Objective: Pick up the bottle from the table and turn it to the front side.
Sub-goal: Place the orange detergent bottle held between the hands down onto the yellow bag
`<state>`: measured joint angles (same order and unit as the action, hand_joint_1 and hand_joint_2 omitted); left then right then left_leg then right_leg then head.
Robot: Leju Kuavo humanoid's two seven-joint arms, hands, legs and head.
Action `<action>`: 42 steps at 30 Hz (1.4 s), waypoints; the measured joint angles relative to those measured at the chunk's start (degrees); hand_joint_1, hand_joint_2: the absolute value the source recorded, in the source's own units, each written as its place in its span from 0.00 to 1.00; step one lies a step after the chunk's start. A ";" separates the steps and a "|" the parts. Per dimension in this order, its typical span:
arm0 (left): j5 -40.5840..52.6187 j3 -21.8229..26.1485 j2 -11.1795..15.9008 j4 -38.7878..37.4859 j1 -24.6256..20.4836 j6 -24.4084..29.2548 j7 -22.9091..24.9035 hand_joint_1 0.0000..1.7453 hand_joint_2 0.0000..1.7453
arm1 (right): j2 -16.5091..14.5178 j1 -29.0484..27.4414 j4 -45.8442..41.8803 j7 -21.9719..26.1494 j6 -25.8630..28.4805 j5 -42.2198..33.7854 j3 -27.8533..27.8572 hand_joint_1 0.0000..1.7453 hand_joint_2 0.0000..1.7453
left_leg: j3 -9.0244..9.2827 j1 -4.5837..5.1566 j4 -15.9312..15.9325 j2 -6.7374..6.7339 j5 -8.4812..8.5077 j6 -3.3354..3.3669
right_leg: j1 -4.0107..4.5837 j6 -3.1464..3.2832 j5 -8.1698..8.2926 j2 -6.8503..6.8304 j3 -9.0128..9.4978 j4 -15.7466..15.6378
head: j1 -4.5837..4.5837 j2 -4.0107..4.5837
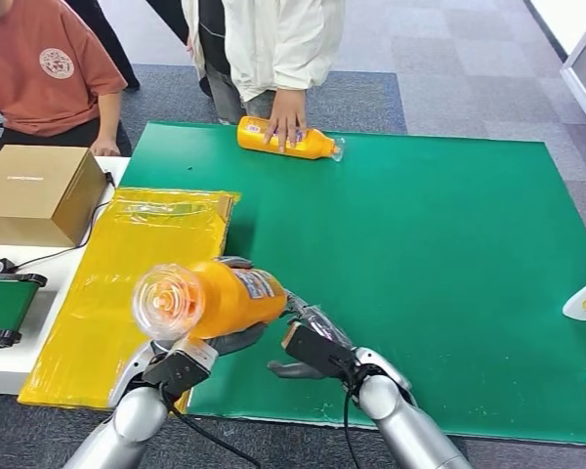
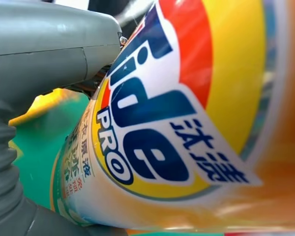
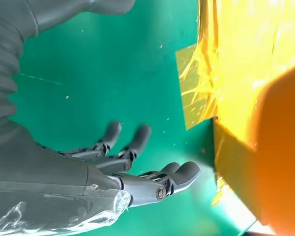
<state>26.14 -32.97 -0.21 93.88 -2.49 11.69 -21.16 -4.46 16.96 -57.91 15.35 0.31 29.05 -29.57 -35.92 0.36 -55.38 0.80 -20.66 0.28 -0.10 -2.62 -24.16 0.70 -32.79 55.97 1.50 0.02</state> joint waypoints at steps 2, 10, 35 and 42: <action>5.38 1.17 0.04 0.57 0.82 4.43 0.79 1.00 1.00 | 0.10 -0.71 -0.49 -0.27 0.55 -0.56 1.03 0.00 1.00 | 0.00 0.00 0.00 0.00 0.00 0.00 | 0.00 0.00 0.00 0.00 0.00 0.00 | 0.00 0.01; 39.91 6.40 1.00 0.80 4.64 21.57 14.42 1.00 1.00 | 1.48 -3.24 -6.00 -1.17 1.51 -2.30 6.61 0.00 1.00 | -0.02 0.00 0.00 0.00 -0.02 -0.01 | 0.00 0.03 -0.03 0.00 -0.03 0.00 | 0.00 0.00; 61.56 22.00 5.04 -29.73 -1.80 24.95 25.29 0.19 1.00 | 4.26 -5.67 -24.40 1.47 -1.08 -6.81 9.17 0.00 1.00 | 0.02 -0.01 0.00 -0.01 -0.01 -0.04 | 0.01 0.05 -0.02 0.01 0.01 0.03 | 0.01 -0.01; 61.73 22.87 5.25 -30.81 -1.58 25.02 25.35 0.00 1.00 | 5.05 -6.23 -27.89 2.15 -0.79 -6.97 8.61 0.00 1.00 | 0.02 -0.02 0.00 -0.01 -0.01 -0.04 | 0.01 0.07 -0.04 0.00 0.00 0.07 | 0.01 -0.01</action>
<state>87.88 -10.10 5.04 63.06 -4.07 36.71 4.20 0.58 10.73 -85.80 17.51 -0.48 22.09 -20.97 -35.89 0.35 -55.38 0.79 -20.67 0.24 -0.09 -2.55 -24.20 0.70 -32.80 56.04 1.51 0.01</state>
